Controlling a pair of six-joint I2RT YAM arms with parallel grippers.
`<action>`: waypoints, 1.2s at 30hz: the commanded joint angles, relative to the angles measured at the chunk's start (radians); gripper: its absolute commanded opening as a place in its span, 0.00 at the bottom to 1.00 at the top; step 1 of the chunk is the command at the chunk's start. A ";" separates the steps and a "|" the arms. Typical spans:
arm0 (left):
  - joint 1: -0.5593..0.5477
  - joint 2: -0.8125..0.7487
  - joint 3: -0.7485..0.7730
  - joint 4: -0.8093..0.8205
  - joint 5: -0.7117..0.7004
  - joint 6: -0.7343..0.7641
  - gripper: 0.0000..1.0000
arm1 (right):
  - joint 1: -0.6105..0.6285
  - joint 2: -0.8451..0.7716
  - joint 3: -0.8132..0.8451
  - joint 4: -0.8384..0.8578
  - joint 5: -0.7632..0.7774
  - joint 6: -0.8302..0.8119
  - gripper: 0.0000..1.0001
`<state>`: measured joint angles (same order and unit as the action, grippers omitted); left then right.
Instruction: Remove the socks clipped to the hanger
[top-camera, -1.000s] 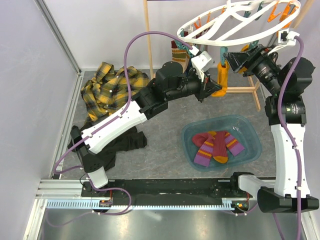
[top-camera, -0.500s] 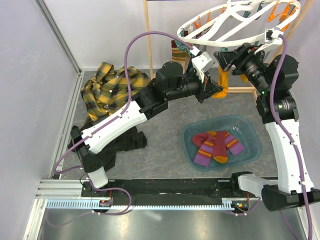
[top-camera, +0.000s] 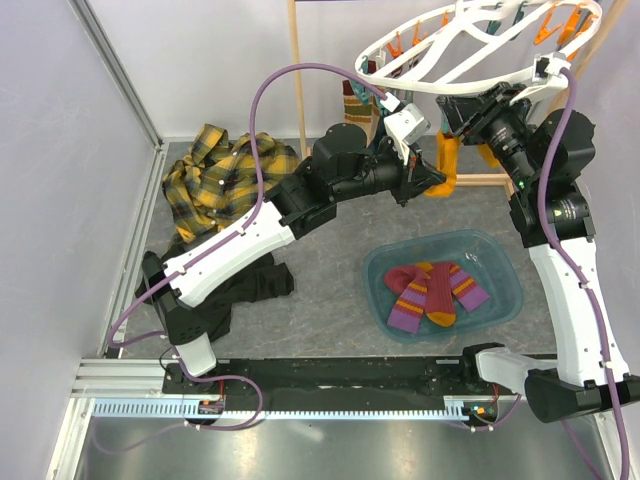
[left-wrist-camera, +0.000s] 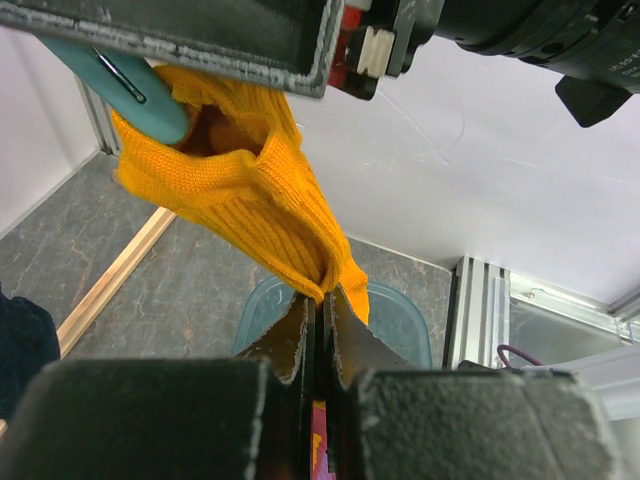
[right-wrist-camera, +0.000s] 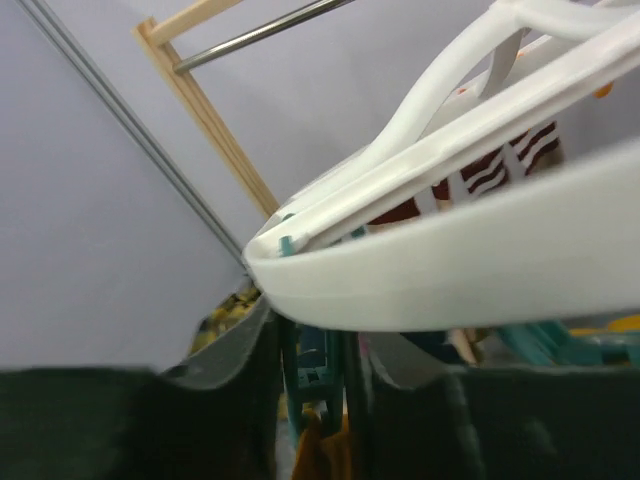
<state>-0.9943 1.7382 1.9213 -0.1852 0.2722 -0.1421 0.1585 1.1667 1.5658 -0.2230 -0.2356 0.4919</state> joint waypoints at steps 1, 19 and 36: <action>0.002 -0.002 0.025 0.013 0.025 -0.031 0.02 | 0.007 -0.004 0.000 0.051 0.038 0.011 0.17; 0.003 -0.104 -0.263 0.079 0.022 -0.074 0.02 | 0.009 -0.025 -0.044 0.034 0.033 -0.009 0.18; -0.122 -0.140 -0.828 0.404 -0.082 -0.301 0.08 | 0.007 -0.306 -0.299 -0.101 0.122 -0.127 0.86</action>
<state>-1.0378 1.5707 1.1023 0.0978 0.2523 -0.3927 0.1661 0.9352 1.3025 -0.2661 -0.1505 0.4263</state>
